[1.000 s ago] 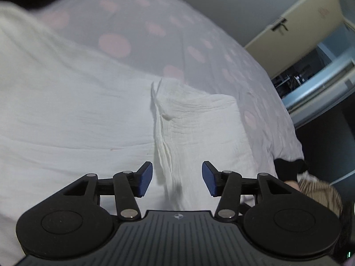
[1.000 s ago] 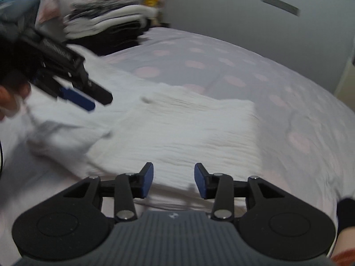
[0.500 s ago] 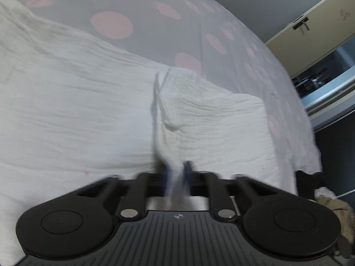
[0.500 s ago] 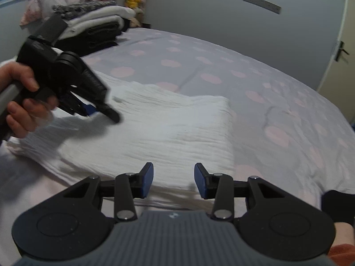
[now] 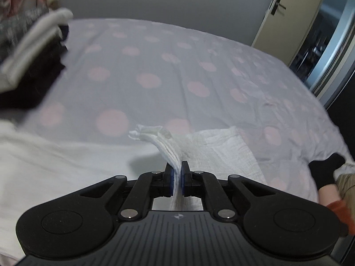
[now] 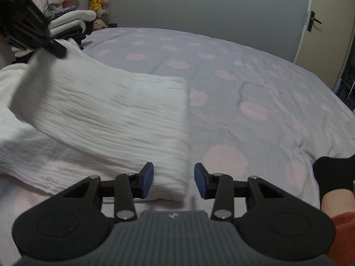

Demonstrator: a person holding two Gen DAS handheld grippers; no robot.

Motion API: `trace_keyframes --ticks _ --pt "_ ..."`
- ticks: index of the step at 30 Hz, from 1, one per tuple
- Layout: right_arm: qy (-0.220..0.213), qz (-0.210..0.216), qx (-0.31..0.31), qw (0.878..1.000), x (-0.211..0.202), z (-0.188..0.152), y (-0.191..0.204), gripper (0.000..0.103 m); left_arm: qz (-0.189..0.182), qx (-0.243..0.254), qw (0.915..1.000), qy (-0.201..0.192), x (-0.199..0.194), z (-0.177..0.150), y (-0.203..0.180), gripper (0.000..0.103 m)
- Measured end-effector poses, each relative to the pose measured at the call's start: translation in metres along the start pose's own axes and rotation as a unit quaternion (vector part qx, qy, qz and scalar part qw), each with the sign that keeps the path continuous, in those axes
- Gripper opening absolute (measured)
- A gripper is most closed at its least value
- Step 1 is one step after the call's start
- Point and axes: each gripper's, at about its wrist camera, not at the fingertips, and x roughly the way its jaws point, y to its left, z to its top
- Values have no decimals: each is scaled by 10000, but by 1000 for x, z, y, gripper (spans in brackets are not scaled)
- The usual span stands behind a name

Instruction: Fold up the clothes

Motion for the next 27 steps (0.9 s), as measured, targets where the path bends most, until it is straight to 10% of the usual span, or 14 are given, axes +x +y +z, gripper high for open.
trace_keyframes --ticks 16,27 --pt "-91 102 -212 9997 5 0 18 44 2012 630 9769 338 -95 36 133 7" --pt "-223 51 -482 9986 13 -2 31 44 2637 21 9626 621 -81 10 233 8"
